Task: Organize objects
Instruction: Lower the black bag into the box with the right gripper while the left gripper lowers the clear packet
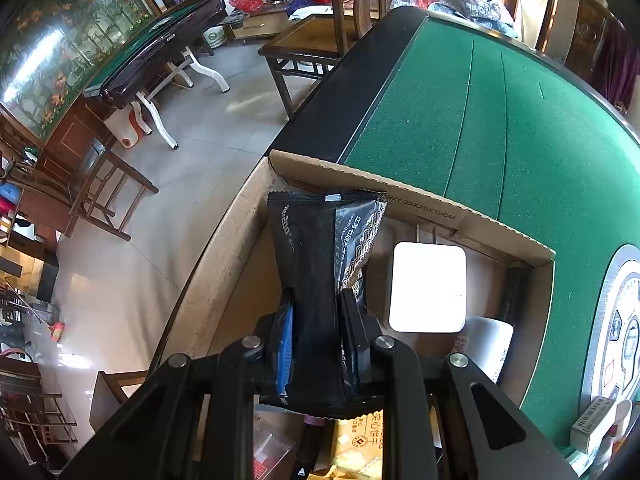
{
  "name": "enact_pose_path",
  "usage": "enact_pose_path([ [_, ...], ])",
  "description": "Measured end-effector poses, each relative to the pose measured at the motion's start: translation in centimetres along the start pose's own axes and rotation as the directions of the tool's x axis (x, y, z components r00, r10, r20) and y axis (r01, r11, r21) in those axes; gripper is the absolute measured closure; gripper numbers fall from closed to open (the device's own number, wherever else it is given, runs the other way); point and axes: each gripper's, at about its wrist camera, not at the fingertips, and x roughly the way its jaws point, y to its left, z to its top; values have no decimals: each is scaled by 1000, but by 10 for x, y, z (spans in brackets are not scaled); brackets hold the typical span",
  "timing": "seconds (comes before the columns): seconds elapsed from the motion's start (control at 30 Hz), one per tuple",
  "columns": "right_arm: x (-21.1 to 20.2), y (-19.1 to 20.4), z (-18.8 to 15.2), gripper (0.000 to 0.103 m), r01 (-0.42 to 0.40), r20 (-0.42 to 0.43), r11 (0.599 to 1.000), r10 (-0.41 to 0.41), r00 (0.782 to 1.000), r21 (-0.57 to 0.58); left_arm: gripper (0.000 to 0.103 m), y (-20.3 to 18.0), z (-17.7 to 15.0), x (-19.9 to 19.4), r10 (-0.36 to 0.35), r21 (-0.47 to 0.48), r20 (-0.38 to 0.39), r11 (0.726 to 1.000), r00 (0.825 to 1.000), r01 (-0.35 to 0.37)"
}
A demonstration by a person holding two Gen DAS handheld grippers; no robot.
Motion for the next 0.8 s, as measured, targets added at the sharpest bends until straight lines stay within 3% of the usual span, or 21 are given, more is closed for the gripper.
enact_pose_path([
  [0.8, 1, 6, -3, 81, -3, -11, 1000, 3, 1000, -28, 76, -3, -4, 2, 24, 0, -2, 1000, 1000, -24],
])
